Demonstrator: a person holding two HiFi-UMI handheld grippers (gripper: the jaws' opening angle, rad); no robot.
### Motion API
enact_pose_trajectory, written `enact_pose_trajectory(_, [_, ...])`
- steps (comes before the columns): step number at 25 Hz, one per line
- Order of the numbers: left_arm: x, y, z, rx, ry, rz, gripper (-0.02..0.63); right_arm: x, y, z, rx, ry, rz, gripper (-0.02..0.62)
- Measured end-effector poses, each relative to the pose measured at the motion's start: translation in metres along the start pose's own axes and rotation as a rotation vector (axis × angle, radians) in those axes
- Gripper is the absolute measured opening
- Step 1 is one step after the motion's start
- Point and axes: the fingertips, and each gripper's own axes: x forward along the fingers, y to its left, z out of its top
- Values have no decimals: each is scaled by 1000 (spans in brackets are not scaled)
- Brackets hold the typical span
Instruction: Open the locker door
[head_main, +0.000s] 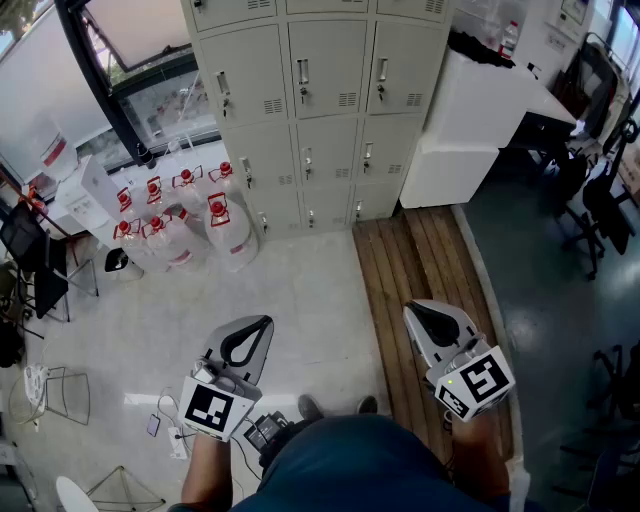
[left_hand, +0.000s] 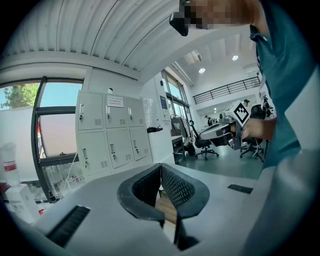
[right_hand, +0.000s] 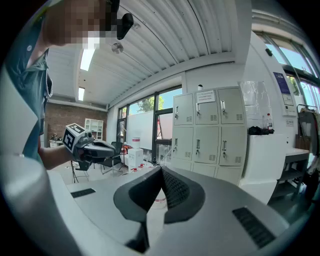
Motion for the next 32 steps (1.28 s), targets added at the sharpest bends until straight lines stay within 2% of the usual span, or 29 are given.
enact_pose_trajectory(13, [-6, 18, -9, -1, 1, -28, 18, 19, 13, 1, 12, 5, -14, 37])
enact_pose_trajectory(23, [-12, 27, -19, -7, 6, -45, 18, 31, 19, -6, 101, -12, -23, 38])
enact_pose_trajectory(32, [-32, 55, -26, 5, 3, -44, 18, 56, 41, 6, 99, -28, -27, 38])
